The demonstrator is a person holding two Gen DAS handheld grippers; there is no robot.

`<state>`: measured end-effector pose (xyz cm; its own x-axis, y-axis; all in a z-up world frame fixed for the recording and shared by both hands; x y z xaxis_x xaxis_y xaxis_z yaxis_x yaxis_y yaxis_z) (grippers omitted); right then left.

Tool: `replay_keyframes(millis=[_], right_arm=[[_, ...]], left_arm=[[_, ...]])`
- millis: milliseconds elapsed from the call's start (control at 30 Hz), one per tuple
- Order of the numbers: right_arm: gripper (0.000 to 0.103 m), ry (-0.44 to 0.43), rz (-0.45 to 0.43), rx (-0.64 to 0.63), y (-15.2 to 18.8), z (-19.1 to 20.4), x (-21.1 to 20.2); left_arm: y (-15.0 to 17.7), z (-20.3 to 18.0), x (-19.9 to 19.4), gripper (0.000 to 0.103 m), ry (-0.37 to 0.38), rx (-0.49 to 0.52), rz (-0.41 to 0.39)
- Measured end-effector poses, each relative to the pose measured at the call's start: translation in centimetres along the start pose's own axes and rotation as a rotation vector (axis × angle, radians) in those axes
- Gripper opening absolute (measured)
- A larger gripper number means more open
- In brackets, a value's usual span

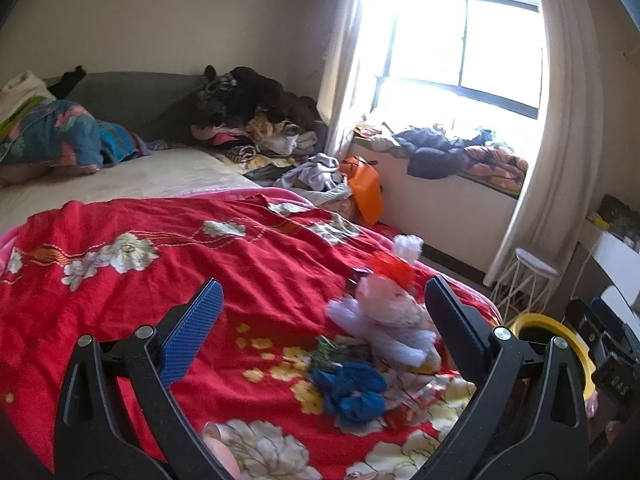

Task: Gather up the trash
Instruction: 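Grasp the red and white plastic bag bundle with the left gripper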

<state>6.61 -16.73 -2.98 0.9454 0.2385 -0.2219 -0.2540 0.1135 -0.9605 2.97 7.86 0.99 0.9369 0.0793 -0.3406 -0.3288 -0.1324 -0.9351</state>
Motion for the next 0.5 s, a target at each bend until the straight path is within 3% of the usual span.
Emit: replay_keyframes(millis=[233, 367, 500], right_arm=[[0.097, -0.026, 0.040, -0.017, -0.8, 0.3, 3.0], [0.097, -0.004, 0.074, -0.015, -1.2, -0.7, 5.6], [0.097, -0.005, 0.138, -0.004, -1.4, -2.1, 8.8]], left_arm=[[-2.1, 1.5, 2.3, 0.093, 0.021, -0.010, 0.021], [-3.4, 0.0, 4.0, 0.093, 0.100, 0.013, 0.026], [-3.8, -2.5, 7.0, 0.093, 0.148, 0.088, 0.085]])
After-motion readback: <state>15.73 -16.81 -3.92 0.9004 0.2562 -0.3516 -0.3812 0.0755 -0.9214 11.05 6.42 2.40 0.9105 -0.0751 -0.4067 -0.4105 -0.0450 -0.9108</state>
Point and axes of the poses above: each gripper's, at about its wrist camera, not at the fingertips, and x roughly the way its jaws point, z to its left, y to its underside, the point moved 2 cm from there along x, roughly the way its jaws point, and after that the axes turned 5 degrees about x, right-handed, at the moved point
